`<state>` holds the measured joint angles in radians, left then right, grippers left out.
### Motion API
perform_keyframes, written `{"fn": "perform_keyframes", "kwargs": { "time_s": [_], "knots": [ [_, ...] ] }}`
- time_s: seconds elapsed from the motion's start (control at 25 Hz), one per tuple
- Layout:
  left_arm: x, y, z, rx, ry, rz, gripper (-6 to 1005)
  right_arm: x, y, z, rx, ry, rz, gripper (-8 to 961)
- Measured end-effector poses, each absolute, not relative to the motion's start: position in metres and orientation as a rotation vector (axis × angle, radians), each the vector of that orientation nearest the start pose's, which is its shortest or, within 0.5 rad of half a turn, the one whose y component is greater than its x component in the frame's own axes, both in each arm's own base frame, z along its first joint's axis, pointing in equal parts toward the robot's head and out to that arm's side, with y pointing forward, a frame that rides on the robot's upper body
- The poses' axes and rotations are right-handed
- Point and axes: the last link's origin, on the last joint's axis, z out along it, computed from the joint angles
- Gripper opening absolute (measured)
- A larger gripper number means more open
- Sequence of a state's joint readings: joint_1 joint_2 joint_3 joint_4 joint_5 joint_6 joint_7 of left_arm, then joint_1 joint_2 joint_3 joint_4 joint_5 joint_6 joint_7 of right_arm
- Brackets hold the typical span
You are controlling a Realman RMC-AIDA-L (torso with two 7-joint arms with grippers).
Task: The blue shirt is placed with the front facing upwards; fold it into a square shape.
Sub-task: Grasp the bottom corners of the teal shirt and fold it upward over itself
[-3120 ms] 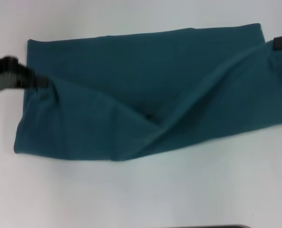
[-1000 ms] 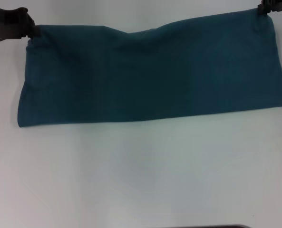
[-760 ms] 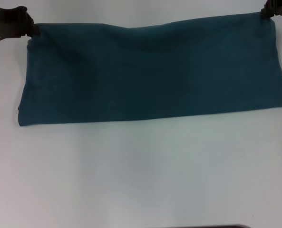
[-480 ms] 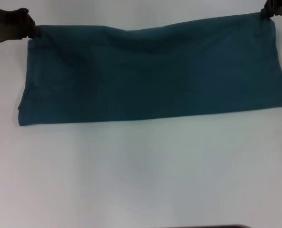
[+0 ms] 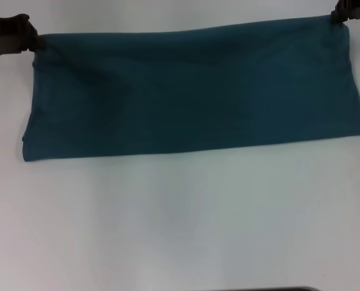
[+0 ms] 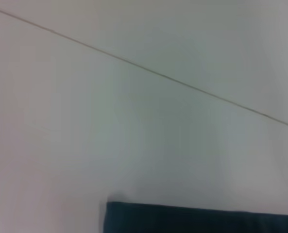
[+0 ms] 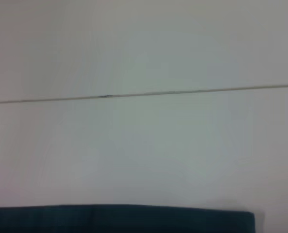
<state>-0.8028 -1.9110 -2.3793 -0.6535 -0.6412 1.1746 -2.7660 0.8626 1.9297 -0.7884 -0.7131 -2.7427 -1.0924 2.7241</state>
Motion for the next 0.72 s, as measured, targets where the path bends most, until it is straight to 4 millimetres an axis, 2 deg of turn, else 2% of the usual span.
{"fn": "perform_keyframes", "kwargs": {
  "time_s": [0.72],
  "knots": [
    [-0.273, 0.441, 0.064, -1.826, -1.818, -0.244, 72, 0.252, 0.467, 0.069, -1.941, 1.374, -0.039, 145]
  ]
}}
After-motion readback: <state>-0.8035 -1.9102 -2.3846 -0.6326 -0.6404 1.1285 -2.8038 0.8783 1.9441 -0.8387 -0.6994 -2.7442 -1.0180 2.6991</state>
